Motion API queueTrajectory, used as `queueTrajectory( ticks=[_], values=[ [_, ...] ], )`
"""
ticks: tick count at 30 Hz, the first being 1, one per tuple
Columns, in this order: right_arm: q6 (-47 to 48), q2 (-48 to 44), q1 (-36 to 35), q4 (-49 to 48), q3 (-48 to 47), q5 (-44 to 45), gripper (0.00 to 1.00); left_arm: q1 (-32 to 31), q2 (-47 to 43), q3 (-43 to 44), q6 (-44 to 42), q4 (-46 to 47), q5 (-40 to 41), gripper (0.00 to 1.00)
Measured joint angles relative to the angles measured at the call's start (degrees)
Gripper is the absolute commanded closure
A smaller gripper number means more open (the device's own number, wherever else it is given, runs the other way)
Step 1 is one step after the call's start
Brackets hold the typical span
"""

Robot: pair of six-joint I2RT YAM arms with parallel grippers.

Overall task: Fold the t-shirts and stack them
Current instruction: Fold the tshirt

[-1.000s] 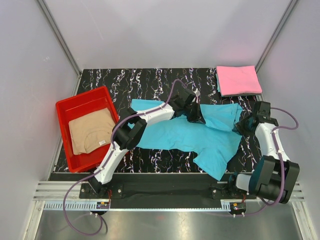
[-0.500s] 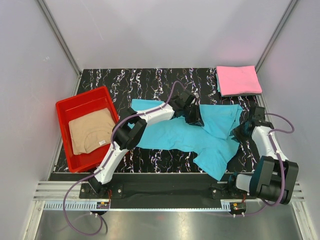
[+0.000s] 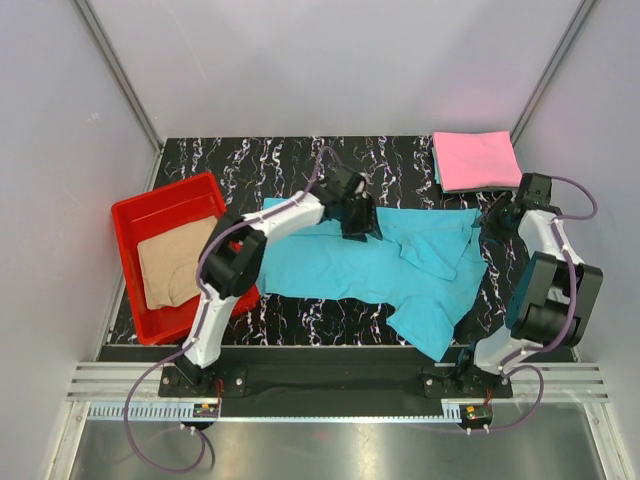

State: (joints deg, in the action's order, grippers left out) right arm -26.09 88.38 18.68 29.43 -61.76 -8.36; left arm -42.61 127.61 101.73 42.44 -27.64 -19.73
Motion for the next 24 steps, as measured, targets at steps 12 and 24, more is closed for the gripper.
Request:
queueTrajectory(
  ticks=[12,24],
  values=[
    [6.0,21.2,3.5,-10.4,-10.6,-9.4,0.55,19.8,-2.9,-1.7,-4.4,-2.5,2.4,0.45],
    [7.9,32.4,4.0,-11.8,-21.7,-10.4,0.71,21.0,0.2,-2.0,-6.6,-7.3,8.9,0.45]
  ],
)
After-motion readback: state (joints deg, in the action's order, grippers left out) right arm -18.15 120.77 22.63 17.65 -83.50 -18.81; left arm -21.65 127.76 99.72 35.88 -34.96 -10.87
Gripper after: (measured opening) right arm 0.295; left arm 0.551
